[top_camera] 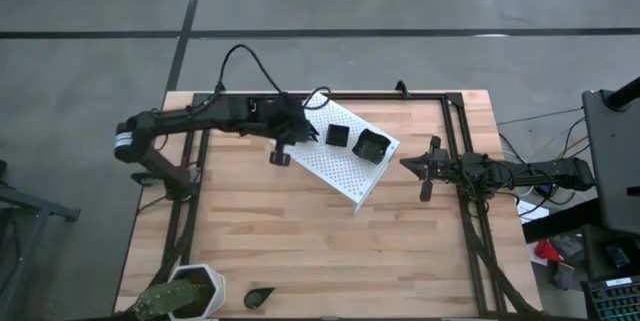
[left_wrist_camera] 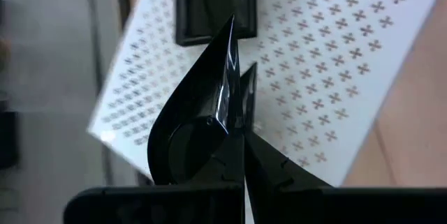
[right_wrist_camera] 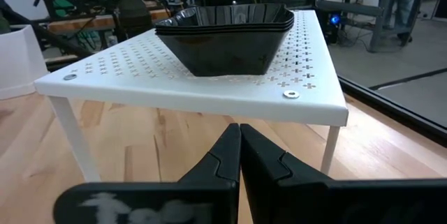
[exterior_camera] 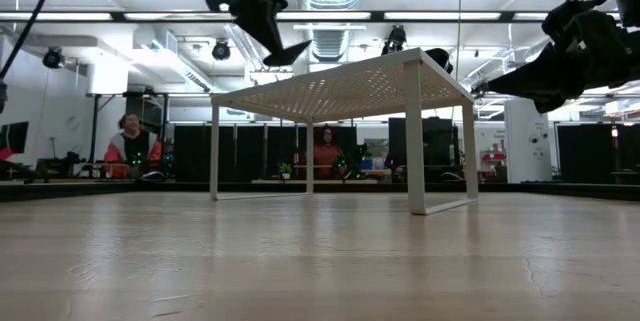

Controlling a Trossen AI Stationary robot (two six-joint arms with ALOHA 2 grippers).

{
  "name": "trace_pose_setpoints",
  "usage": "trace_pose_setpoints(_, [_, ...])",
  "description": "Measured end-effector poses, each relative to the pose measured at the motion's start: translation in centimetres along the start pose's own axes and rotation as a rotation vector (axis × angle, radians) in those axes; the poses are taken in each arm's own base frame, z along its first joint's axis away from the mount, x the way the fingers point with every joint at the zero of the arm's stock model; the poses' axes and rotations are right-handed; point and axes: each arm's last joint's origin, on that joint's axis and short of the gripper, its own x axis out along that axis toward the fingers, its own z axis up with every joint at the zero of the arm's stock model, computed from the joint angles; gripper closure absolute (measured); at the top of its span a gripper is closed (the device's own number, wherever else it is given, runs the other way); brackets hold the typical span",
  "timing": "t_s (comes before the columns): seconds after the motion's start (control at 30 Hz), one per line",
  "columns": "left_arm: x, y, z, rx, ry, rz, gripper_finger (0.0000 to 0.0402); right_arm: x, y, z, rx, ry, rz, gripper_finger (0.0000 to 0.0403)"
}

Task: Pick & Place Mini shaped plates
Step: Stack the drop shaped plate on top of the other drop shaped plates on the shelf

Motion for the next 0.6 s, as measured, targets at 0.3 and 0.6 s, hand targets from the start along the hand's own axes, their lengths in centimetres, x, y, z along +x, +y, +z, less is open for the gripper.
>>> trace_pose_setpoints(0.3, [2.4,0.4,-0.4,-0.009,0.056,-0.059,0.0402,0.0,0.0,0.0,0.0,0.001,-0.001,0.0394])
trace_pose_setpoints(0.6, [2.9,0.5,-0.5,-0.015,0.08,-0.065,0.0402,0.0,0.0,0.0,0.0,0.001,0.0,0.0394])
